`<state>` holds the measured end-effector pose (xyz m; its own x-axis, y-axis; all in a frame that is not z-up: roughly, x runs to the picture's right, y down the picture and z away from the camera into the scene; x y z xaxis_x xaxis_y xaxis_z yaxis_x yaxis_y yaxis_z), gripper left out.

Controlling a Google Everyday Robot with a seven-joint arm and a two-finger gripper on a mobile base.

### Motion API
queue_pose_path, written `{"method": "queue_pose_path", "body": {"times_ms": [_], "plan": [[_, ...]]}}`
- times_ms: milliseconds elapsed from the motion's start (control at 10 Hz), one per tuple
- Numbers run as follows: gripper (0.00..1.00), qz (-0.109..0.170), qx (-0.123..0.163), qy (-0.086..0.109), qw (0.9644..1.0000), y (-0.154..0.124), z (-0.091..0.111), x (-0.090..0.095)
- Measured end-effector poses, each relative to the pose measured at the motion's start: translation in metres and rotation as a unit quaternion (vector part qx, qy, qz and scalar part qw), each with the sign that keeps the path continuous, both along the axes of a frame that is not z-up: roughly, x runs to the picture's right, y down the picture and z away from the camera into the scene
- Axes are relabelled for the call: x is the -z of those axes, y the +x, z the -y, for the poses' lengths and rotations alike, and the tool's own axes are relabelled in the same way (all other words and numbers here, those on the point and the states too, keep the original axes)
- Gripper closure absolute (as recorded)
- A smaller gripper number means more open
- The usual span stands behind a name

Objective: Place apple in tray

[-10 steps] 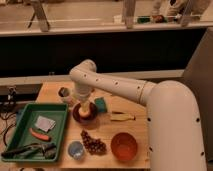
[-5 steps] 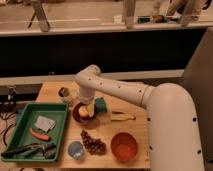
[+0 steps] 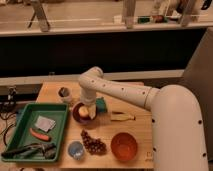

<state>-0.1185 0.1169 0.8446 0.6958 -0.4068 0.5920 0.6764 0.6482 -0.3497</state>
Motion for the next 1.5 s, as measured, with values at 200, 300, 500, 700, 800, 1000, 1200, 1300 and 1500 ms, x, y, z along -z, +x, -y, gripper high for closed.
{"method": "queue_pose_path", "body": {"times_ms": [200,300,500,700,800,1000,1200,1300,1500], "plan": [[0.20,0.001,-0.003,-0.004,1.0000,0.0004,-0.0014,-0.0004],[0.21,0.004,-0.003,-0.007,1.0000,0.0007,-0.0024,-0.0004],[0.33,0.005,-0.003,-0.007,1.0000,0.0012,-0.0023,-0.0005],[0.34,0.006,-0.001,-0.006,1.0000,0.0000,-0.0023,-0.0004],[0.34,0.005,-0.001,-0.006,1.0000,0.0004,-0.0023,-0.0005],[0.34,0.003,0.002,-0.008,1.0000,-0.0008,-0.0021,-0.0008],[0.34,0.000,0.009,-0.013,0.9999,-0.0033,-0.0032,-0.0021],[0.34,-0.001,0.014,-0.016,0.9998,-0.0050,-0.0040,-0.0033],[0.34,-0.001,0.019,-0.021,0.9996,-0.0058,-0.0051,-0.0053]]}}
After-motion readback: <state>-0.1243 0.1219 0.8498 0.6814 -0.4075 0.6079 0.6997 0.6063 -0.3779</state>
